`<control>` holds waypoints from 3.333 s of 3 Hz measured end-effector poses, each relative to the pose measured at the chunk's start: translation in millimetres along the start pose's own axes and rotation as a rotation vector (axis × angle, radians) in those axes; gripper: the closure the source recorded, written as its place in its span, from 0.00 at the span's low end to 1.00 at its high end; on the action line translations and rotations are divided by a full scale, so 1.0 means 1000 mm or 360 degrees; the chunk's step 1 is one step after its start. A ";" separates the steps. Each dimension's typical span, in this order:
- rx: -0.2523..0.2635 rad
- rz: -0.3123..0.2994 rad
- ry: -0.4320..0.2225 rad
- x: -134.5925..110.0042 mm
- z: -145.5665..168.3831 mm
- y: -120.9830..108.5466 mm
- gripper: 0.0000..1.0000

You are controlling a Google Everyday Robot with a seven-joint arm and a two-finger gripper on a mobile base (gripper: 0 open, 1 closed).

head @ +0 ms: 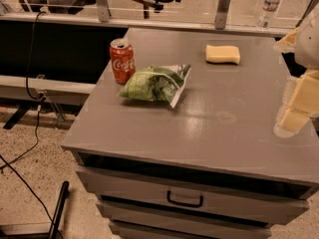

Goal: Pick coke can

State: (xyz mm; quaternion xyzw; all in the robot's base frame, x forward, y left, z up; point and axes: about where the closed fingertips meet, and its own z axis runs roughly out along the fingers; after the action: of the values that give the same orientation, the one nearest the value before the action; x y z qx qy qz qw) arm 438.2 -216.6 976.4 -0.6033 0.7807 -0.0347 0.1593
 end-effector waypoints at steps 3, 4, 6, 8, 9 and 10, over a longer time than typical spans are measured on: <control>0.0005 -0.0110 -0.0426 -0.097 0.028 -0.072 0.00; -0.0018 -0.0157 -0.0627 -0.160 0.037 -0.101 0.00; -0.0137 -0.0097 -0.0780 -0.251 0.059 -0.120 0.00; -0.0185 0.0100 -0.0773 -0.294 0.106 -0.115 0.00; -0.0193 0.0141 -0.0816 -0.304 0.130 -0.115 0.00; -0.0172 0.0140 -0.0891 -0.318 0.144 -0.120 0.00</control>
Offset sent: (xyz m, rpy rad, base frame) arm 0.0907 0.0558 0.0070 0.2239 -0.0798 0.1186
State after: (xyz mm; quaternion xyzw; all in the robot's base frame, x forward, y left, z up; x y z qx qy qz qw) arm 662.2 73.9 935.4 -0.5627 0.7323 0.1818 0.3377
